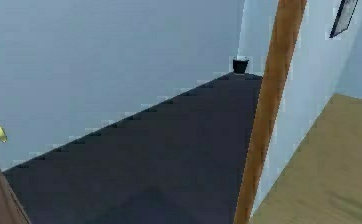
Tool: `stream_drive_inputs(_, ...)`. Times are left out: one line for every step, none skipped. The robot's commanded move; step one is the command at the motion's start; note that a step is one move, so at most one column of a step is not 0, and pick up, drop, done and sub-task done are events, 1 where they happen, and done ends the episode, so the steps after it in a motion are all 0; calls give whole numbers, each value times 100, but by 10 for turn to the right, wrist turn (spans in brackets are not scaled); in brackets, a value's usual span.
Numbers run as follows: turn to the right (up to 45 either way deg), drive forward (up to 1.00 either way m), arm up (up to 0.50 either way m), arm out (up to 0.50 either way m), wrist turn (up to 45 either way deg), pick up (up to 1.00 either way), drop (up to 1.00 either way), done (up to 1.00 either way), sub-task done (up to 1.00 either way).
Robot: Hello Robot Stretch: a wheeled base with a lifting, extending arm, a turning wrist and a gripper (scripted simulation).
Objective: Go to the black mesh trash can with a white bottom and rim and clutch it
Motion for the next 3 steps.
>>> stream_drive_inputs(450, 0, 0, 0, 0, 0, 0, 0, 0)
stream_drive_inputs(360, 0, 0, 0, 0, 0, 0, 0, 0)
stream_drive_inputs(0, 20, 0, 0, 0, 0, 0, 0, 0)
